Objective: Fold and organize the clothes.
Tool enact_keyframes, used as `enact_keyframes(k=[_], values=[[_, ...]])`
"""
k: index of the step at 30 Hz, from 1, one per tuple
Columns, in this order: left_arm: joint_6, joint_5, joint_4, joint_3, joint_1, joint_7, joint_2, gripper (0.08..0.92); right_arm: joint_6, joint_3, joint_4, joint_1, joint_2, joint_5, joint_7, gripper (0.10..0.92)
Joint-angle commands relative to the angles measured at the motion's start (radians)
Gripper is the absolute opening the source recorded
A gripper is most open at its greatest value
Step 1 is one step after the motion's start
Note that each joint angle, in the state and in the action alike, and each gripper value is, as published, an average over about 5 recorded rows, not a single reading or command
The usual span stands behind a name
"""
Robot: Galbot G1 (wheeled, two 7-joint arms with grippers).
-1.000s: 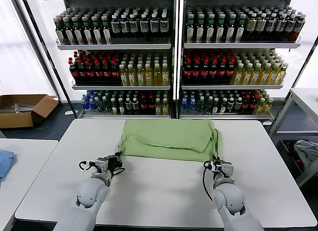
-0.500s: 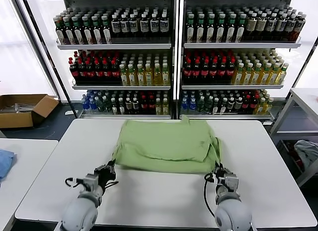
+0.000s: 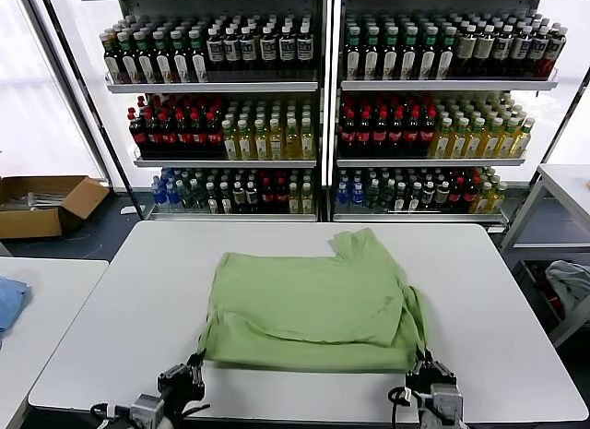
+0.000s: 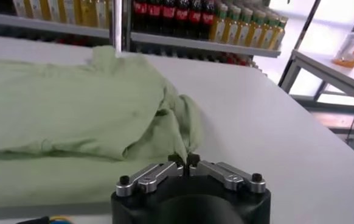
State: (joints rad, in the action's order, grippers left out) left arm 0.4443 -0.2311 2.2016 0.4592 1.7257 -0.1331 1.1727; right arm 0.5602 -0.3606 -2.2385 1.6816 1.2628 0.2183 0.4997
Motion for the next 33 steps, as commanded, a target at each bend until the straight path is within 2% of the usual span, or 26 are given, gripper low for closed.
enact_keyframes(k=[1, 10, 15, 19, 24, 28, 33], values=[[0.007, 0.026, 0.082, 0.001, 0.144, -0.009, 0.050, 0.121, -0.009, 0.001, -0.061, 0.103, -0.005, -0.024, 0.007, 0.299], [0.012, 0.003, 0.195, 0.023, 0.040, -0.016, 0.092, 0.373, 0.013, -0.091, -0.242, 0.043, 0.005, 0.021, 0.016, 0.558], [-0.004, -0.076, 0.189, 0.085, -0.100, 0.003, 0.064, 0.520, 0.003, -0.216, -0.205, -0.108, 0.001, 0.074, -0.024, 0.697], [-0.028, -0.138, 0.095, 0.113, -0.246, 0.069, -0.008, 0.633, -0.002, -0.268, -0.084, -0.302, -0.070, 0.160, -0.133, 0.797], [-0.006, -0.182, -0.080, 0.059, -0.464, 0.122, -0.079, 0.774, 0.017, -0.213, 0.116, -0.534, -0.251, 0.253, -0.317, 0.822], [0.027, -0.209, -0.235, -0.013, -0.620, 0.141, -0.097, 0.817, 0.017, -0.075, 0.287, -0.723, -0.377, 0.320, -0.420, 0.823], [0.054, -0.225, -0.424, -0.098, -0.784, 0.148, -0.095, 0.823, 0.017, 0.102, 0.476, -0.923, -0.384, 0.366, -0.392, 0.823]])
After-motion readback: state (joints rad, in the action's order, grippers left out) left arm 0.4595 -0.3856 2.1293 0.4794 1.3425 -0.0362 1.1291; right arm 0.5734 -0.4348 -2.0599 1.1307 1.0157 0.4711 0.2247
